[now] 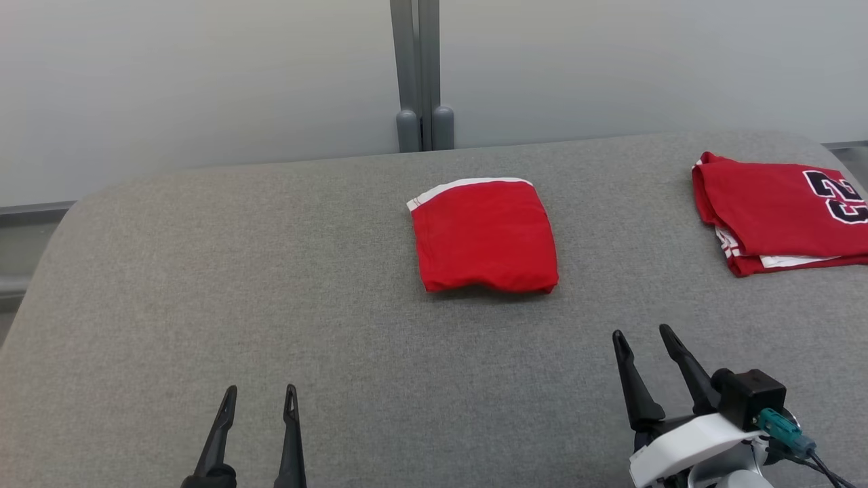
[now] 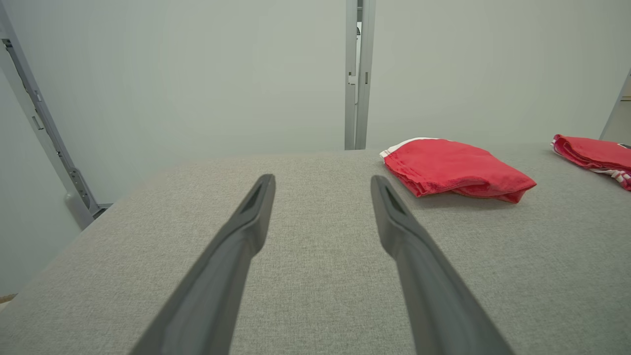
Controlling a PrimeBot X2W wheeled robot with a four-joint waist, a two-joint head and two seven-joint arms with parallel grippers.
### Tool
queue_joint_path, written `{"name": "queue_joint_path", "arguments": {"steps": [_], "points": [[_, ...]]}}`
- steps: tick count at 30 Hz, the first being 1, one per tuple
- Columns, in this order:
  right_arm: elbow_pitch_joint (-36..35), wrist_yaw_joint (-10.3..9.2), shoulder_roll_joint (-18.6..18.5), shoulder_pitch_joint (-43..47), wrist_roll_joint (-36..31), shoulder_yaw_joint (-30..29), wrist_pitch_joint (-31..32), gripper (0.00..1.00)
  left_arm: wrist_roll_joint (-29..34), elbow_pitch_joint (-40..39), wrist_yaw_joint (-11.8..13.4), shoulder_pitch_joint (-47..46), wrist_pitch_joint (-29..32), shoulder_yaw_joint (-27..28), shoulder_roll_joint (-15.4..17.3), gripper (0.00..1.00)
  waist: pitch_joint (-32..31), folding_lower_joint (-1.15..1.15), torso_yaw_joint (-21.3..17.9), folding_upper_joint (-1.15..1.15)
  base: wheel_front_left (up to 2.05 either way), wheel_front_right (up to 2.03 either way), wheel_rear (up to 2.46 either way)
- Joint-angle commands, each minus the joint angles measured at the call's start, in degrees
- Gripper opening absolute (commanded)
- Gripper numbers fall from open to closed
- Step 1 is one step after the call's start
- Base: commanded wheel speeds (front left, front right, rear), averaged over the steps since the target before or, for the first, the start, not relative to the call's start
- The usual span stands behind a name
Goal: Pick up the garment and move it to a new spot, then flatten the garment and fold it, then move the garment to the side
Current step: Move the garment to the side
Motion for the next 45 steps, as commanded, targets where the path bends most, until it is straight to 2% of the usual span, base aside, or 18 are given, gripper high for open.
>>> {"name": "queue_joint_path", "arguments": {"steps": [1,6,12,18,25,29,36,44,45], "points": [[0.5,-0.01,-0.3,-1.2,0.8,0.4,-0.1,1.0,0.3,-0.1,0.1,-0.9,0.0,-0.1,0.1,1.0,0.5,0.0,0.1,0.0,0.0,0.0,0.0],[3.2,-0.01,-1.5,-4.9,4.2,3.3,-0.1,1.0,0.5,0.4,-0.1,-1.8,0.0,-1.2,0.1,1.0,2.3,0.0,0.7,0.0,0.0,0.0,0.0],[10.4,-0.01,-4.7,-13.3,11.5,7.9,-0.1,1.0,0.7,0.6,-0.4,-4.0,0.0,-2.9,0.1,1.0,5.7,0.0,2.5,0.0,0.0,0.0,0.0],[17.2,0.0,-9.0,-23.7,25.4,12.7,0.2,1.0,0.6,0.8,-0.7,-8.0,0.0,-5.8,0.1,1.0,10.6,0.0,6.2,0.0,0.0,0.0,0.0],[20.3,0.0,-16.6,-33.1,42.3,17.8,7.6,1.0,-0.9,1.1,-0.2,-12.2,0.0,-9.0,0.1,1.0,16.0,0.0,10.8,0.0,0.0,0.0,0.0],[20.8,0.0,-20.8,-36.1,48.4,19.2,11.6,1.0,-2.2,1.5,0.1,-13.9,0.0,-10.9,0.1,1.0,18.8,0.0,13.1,0.0,0.0,0.0,0.0],[22.7,0.0,-24.9,-39.6,53.8,21.2,13.4,1.0,-3.5,1.7,1.2,-16.2,0.0,-13.5,0.1,1.0,22.1,0.0,15.4,0.0,0.0,0.0,0.0],[25.7,0.0,-26.1,-41.6,56.1,24.6,12.5,1.0,-3.9,2.3,1.1,-18.4,0.0,-14.8,0.1,1.0,23.4,0.0,16.9,0.0,0.0,0.0,0.0],[25.8,0.0,-26.1,-41.7,56.4,25.0,12.7,0.75,-3.9,2.2,1.2,-18.5,0.0,-14.9,0.1,1.0,23.5,0.0,16.9,0.0,0.0,0.0,0.0]]}}
